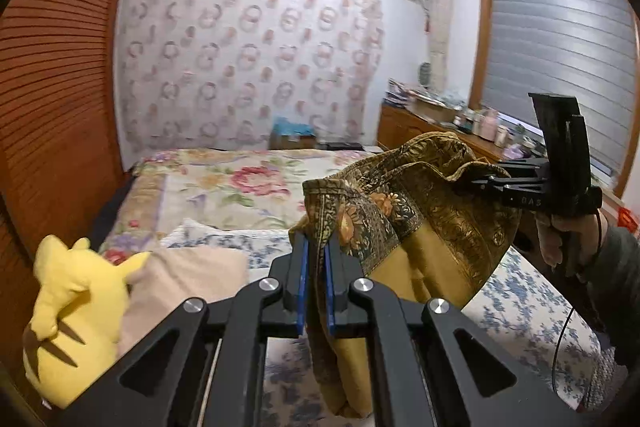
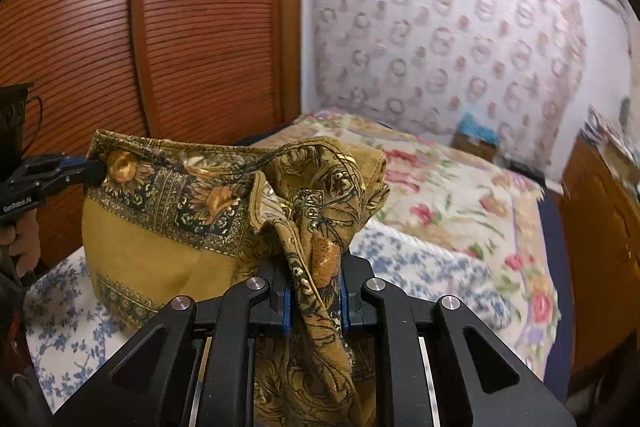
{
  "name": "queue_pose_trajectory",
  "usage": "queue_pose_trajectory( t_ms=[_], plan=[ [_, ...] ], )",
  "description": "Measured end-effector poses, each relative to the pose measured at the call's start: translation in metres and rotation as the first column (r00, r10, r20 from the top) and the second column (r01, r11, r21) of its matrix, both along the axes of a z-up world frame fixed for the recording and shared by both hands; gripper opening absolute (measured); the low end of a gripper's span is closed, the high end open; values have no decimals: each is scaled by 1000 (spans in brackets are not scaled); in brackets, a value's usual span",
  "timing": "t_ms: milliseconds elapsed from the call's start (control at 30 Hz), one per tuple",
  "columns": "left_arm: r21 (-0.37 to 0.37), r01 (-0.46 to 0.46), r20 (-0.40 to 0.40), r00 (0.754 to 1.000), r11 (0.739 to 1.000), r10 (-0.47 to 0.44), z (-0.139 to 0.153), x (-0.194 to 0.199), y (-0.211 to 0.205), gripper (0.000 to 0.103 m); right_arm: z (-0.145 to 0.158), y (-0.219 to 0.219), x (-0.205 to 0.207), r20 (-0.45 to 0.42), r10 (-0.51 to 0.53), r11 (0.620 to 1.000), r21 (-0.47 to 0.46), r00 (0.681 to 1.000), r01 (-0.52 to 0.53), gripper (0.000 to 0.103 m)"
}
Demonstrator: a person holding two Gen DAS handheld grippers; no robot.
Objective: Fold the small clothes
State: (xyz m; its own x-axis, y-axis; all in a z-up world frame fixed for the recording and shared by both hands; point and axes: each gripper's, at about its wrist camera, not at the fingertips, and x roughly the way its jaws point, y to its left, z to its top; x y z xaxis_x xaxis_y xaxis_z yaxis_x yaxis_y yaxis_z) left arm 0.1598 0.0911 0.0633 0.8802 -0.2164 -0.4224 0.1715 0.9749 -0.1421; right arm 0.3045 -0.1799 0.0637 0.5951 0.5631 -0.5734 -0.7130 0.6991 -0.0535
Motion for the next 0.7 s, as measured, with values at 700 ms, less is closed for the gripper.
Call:
queue_pose_trajectory(
  t_ms=[700],
  plan=[
    [-66,-394,-111,916,917,386,-95,-74,121,4,-17,276,30,-76,436,860,-257,897,-440,14]
  ],
)
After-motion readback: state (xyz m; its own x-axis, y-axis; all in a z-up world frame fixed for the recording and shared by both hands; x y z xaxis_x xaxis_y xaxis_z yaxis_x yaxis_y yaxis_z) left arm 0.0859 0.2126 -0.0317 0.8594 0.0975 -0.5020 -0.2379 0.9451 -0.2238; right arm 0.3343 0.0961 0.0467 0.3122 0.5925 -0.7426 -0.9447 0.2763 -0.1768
